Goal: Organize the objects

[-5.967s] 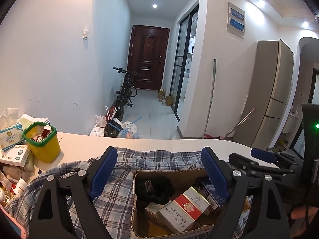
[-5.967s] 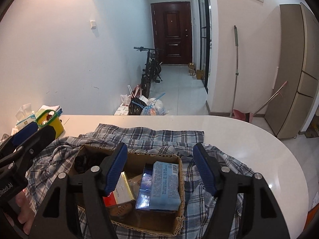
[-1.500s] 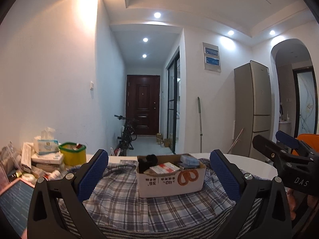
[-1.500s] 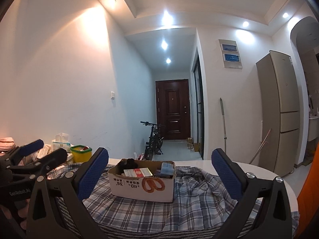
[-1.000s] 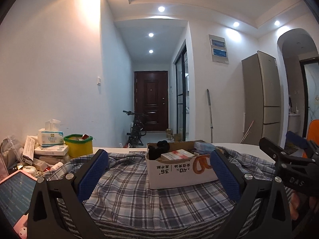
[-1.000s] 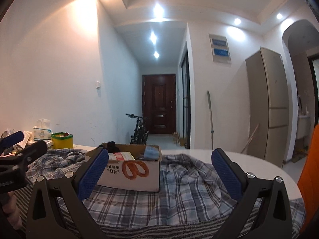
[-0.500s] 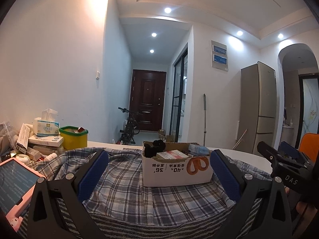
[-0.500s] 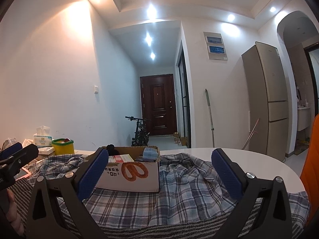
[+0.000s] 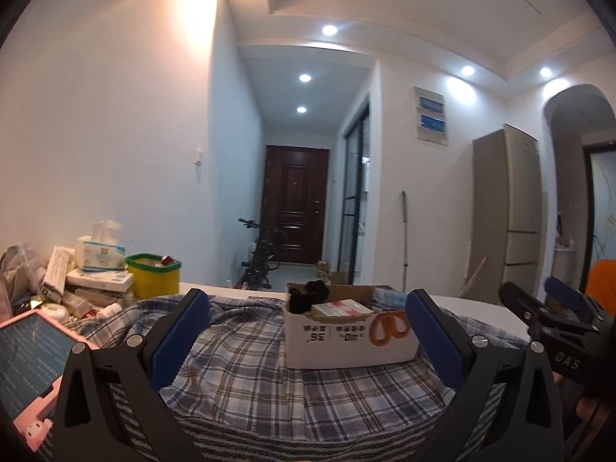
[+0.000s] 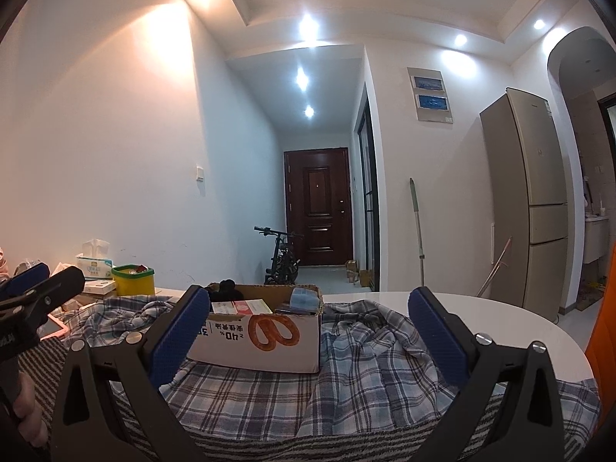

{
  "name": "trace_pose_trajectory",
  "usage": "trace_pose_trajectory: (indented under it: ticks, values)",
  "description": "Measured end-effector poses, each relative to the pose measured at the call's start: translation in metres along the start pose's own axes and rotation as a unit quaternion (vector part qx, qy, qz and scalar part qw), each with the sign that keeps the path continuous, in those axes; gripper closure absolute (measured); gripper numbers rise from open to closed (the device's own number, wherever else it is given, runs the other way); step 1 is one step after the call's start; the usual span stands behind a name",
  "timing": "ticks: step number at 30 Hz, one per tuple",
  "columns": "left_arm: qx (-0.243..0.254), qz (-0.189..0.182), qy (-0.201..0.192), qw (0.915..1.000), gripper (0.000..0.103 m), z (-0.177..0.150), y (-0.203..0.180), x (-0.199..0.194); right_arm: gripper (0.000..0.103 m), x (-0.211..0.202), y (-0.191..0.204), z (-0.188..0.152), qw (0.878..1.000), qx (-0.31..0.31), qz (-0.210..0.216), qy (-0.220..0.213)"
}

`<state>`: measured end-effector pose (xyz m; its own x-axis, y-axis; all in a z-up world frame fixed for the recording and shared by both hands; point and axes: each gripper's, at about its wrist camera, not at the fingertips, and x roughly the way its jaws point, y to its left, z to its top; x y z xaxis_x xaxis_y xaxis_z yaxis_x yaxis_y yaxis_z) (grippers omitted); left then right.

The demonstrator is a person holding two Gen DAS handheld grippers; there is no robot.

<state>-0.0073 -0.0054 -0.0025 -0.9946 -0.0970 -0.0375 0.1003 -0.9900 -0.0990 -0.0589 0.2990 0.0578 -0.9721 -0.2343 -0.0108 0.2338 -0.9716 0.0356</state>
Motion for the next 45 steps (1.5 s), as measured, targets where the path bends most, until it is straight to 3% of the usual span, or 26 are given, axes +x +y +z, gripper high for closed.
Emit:
trace_pose_trajectory:
  ticks: [4,8,12,16,25,32,45]
  values:
    - [-0.002,0.039,0.011,0.9992,0.0,0.0,0.001,0.005,0.0,-0.001,0.0,0.0,1.0,0.002,0.003,0.002]
    - [0.027,0.01,-0.012,0.9995,0.0,0.0,-0.011,-0.002,0.0,-0.003,0.0,0.001,1.0,0.002,0.004,-0.001]
    - [0.033,0.018,-0.057,0.9977,0.0,0.002,-0.014,-0.011,0.0,-0.002,-0.001,0.002,1.0,0.006,0.006,0.003]
    - [0.033,0.007,-0.032,0.9989,0.0,0.002,-0.013,-0.002,0.0,0.0,-0.003,0.002,1.0,0.011,0.011,0.007]
    - [0.088,0.015,-0.035,0.9954,0.0,-0.003,-0.036,-0.003,0.0,0.001,-0.004,0.002,1.0,0.015,0.012,0.012]
    - [0.059,0.023,-0.017,0.9979,0.0,-0.002,-0.023,0.006,0.0,-0.001,-0.006,0.002,1.0,0.022,0.012,0.007]
    - [0.075,0.022,-0.014,0.9968,0.0,-0.004,-0.029,0.007,0.0,-0.001,-0.006,0.002,1.0,0.022,0.012,0.006]
